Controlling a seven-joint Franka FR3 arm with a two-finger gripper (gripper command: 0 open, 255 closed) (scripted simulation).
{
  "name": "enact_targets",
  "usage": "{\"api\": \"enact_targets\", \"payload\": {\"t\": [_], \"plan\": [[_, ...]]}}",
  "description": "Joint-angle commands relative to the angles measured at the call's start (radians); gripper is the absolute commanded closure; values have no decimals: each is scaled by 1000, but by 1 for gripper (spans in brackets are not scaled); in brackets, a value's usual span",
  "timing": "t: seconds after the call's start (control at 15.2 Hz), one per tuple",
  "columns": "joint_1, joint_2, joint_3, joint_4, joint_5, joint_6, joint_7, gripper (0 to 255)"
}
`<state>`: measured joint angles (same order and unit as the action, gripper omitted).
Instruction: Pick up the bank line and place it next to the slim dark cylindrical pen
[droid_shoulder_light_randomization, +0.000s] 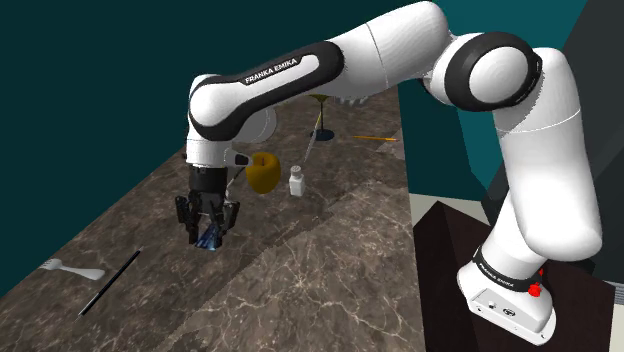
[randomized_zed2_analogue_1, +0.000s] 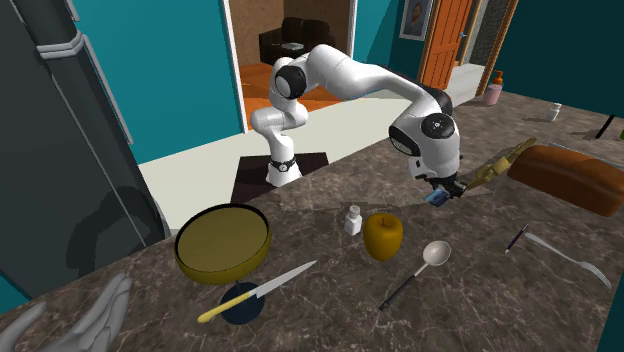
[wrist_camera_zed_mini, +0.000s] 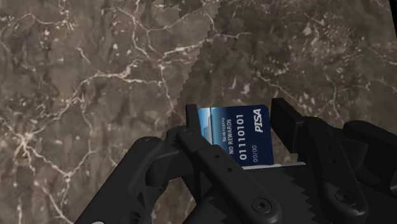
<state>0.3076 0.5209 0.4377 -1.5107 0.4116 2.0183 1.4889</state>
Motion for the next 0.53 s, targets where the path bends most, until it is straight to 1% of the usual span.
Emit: {"api": "enact_targets", "payload": {"t": [0.0,0.13,0.26,0.33,0.4,0.46], "plan": [[45,82,-7,125,-37,-25,50,255],[95,172,-16,269,-73,-62,96,255],[152,279,-28,448,-109,-117,143,255],[185,346,-34,564,-128,-156,168,255],[230,442,-42,737,-152,-221,199,255],[227,439,-43,718,-150,-207,193,255]]}}
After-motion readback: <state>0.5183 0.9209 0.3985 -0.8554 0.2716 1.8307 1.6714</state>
